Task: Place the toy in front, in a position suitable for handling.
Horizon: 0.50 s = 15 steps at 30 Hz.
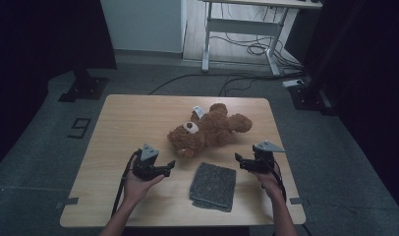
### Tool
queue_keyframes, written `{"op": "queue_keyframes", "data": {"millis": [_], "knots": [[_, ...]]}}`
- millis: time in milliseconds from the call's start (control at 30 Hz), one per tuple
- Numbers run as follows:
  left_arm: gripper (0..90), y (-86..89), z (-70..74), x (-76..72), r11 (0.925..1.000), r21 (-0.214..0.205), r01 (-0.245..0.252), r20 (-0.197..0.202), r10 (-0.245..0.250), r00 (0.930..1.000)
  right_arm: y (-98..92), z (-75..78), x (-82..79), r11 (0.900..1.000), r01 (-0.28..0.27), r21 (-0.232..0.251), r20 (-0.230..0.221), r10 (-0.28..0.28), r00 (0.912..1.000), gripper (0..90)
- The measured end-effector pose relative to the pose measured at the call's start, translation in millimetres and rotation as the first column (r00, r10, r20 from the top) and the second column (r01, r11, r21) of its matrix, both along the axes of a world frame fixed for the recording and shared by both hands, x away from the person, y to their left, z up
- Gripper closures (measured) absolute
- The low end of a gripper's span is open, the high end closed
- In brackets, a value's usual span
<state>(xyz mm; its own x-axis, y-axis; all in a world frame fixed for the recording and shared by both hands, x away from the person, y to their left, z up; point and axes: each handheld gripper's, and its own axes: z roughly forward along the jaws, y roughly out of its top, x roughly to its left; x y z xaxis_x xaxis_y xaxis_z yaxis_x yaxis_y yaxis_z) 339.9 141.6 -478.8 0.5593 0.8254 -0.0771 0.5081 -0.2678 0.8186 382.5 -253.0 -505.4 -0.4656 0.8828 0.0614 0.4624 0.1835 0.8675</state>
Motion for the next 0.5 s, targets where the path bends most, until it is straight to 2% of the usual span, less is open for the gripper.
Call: {"op": "queue_keyframes", "data": {"millis": [500], "knots": [[21.4,-28.1,3.5,30.1,0.9993,0.037,0.01,0.002,-0.01,0.9999,17.4,15.1,23.5,0.9989,-0.046,0.011,0.0,0.046,0.9989,13.8]]}}
